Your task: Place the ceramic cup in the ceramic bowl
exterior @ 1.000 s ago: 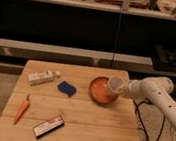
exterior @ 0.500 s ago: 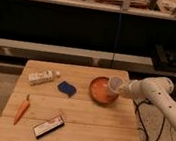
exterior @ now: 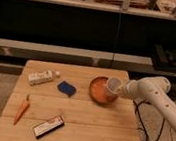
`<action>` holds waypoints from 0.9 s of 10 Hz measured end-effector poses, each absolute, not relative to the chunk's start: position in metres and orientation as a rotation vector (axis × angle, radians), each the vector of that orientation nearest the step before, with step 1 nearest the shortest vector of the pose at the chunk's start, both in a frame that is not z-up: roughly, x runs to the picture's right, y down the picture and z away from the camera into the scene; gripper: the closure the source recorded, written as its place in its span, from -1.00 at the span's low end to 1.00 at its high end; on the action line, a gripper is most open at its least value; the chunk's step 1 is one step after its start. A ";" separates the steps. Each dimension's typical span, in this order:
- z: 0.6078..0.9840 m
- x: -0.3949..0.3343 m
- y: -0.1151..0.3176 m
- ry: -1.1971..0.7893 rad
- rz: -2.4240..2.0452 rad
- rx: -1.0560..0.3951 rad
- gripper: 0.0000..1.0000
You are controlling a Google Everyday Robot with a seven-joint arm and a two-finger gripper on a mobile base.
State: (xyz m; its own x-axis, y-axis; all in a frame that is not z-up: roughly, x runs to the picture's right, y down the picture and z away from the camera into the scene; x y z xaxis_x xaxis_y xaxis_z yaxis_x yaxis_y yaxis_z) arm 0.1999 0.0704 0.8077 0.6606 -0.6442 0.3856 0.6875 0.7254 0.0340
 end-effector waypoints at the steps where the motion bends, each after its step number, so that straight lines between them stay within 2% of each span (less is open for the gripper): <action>1: 0.813 0.191 0.073 -0.401 -0.767 -0.127 -0.46; 3: 0.822 0.186 0.078 -0.412 -0.778 -0.149 -0.60; 9: 0.823 0.181 0.081 -0.428 -0.799 -0.130 -0.60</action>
State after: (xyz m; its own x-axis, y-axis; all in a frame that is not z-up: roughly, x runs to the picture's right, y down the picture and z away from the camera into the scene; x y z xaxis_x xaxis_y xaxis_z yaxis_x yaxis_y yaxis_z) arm 0.1811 0.0808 0.8229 0.6174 -0.6657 0.4191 0.7177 0.6948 0.0464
